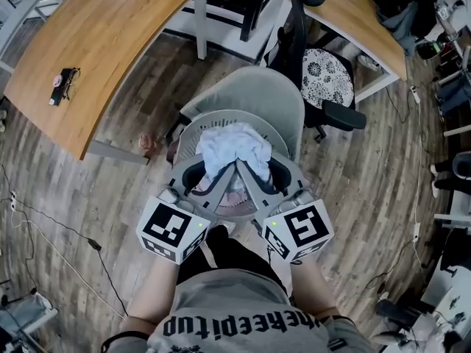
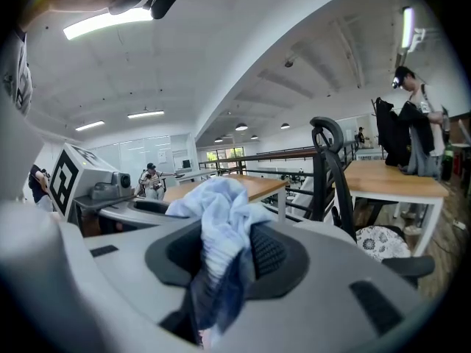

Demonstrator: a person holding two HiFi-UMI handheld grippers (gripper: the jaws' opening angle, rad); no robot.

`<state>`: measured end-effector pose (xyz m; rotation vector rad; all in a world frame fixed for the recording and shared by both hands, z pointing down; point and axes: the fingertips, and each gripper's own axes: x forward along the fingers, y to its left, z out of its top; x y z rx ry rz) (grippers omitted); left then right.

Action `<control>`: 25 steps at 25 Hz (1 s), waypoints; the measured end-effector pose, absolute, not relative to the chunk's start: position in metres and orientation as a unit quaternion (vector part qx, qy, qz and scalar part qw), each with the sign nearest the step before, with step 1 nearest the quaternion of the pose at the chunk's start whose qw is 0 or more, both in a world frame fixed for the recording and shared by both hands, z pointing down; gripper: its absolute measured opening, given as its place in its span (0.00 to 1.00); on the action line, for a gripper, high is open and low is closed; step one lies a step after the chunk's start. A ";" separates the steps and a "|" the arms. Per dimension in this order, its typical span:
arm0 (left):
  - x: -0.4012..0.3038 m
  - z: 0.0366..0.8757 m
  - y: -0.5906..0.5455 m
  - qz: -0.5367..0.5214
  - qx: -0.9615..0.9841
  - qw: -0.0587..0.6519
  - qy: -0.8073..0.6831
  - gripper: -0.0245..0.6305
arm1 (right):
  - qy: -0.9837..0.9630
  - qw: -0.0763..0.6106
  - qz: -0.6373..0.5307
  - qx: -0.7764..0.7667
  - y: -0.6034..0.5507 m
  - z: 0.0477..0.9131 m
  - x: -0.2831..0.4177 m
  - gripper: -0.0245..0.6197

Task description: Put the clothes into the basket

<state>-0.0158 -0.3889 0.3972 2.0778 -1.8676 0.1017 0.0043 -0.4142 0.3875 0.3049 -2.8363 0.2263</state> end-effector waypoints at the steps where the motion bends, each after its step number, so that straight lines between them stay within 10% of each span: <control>1: -0.016 0.401 -0.389 0.037 0.731 0.176 -0.658 0.19 | -0.981 0.143 0.082 0.105 -0.415 0.392 0.005 0.25; 25: -0.019 0.471 -0.393 0.061 0.716 0.250 -0.649 0.19 | -0.964 0.214 0.128 0.097 -0.422 0.466 0.000 0.27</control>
